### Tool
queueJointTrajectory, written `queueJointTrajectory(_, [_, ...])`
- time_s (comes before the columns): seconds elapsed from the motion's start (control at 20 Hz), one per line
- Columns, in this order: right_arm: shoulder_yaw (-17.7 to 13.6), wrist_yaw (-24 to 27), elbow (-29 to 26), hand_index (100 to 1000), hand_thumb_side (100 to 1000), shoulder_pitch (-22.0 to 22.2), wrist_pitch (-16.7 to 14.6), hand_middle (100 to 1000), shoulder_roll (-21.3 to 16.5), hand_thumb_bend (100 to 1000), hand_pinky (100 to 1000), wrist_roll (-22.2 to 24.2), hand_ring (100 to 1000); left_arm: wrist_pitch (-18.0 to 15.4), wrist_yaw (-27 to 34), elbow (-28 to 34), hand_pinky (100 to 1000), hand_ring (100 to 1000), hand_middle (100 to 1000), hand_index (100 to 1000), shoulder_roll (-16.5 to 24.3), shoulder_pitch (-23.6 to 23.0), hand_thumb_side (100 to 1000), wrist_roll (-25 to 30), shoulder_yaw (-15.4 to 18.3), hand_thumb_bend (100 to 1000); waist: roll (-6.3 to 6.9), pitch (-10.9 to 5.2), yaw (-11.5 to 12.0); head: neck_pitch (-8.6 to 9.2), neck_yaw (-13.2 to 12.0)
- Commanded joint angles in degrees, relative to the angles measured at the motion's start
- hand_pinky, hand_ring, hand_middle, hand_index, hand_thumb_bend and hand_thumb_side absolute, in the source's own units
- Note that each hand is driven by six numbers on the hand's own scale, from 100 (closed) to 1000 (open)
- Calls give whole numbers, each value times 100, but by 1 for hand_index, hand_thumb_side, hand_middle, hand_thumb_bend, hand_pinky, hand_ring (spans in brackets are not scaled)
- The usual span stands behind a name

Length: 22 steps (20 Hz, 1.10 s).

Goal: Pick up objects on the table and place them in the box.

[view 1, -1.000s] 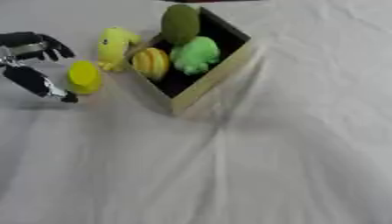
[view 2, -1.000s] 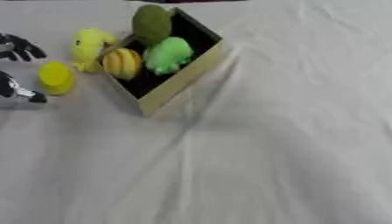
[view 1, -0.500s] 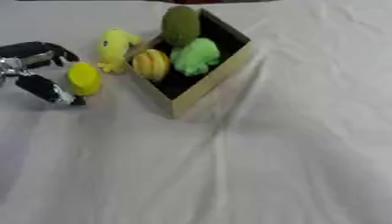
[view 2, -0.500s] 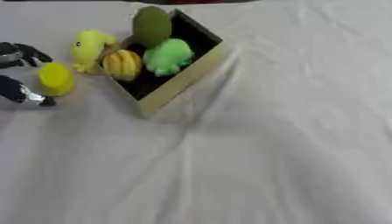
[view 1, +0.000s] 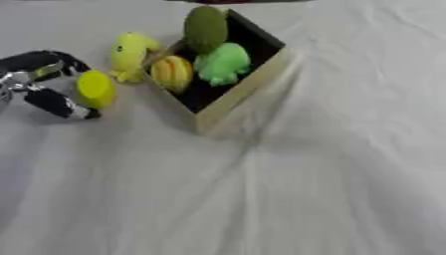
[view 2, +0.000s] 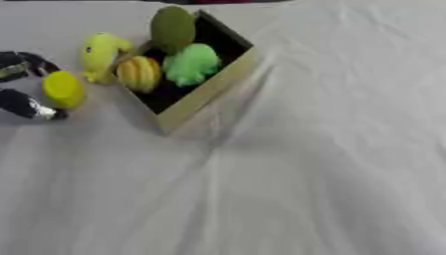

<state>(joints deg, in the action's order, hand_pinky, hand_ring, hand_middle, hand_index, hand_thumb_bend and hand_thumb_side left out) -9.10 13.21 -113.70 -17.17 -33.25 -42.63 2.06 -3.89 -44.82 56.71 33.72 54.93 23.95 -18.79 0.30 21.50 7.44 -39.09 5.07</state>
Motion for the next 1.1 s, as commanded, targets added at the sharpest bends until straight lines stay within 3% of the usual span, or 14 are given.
queueJointTrajectory(0.05, [-22, -5, -89, 782, 506, -50, -11, 669, -111, 100, 918, 38, 920, -20, -162, -96, 823, 823, 822, 900, 41, 106, 477, -164, 78, 597, -7, -100, -2, 85, -16])
queueJointTrajectory(0.55, [-26, -30, -89, 782, 509, -34, 7, 668, -86, 100, 920, 56, 922, -41, -105, -247, 792, 791, 775, 856, -66, 93, 480, -489, 133, 461, -13, -76, -25, 84, -14])
queueJointTrajectory(0.75, [-31, -61, -89, 782, 510, -23, 33, 667, -84, 100, 920, 40, 922, -68, 120, -41, 801, 804, 799, 876, 23, 40, 503, -326, 93, 497, -2, -72, -25, 66, 2])
queueJointTrajectory(0.9, [-32, -79, -89, 782, 509, -17, 40, 667, -91, 100, 920, 21, 922, -130, 373, 166, 818, 826, 828, 906, 113, 16, 491, 241, 67, 552, 4, -74, -27, 58, 7])
queueJointTrajectory(1.1, [-23, -96, -89, 782, 510, -9, 53, 666, -93, 100, 921, 13, 923, -26, 560, 340, 814, 826, 828, 912, 158, 47, 505, 477, 129, 547, 8, -82, -28, 81, -2])
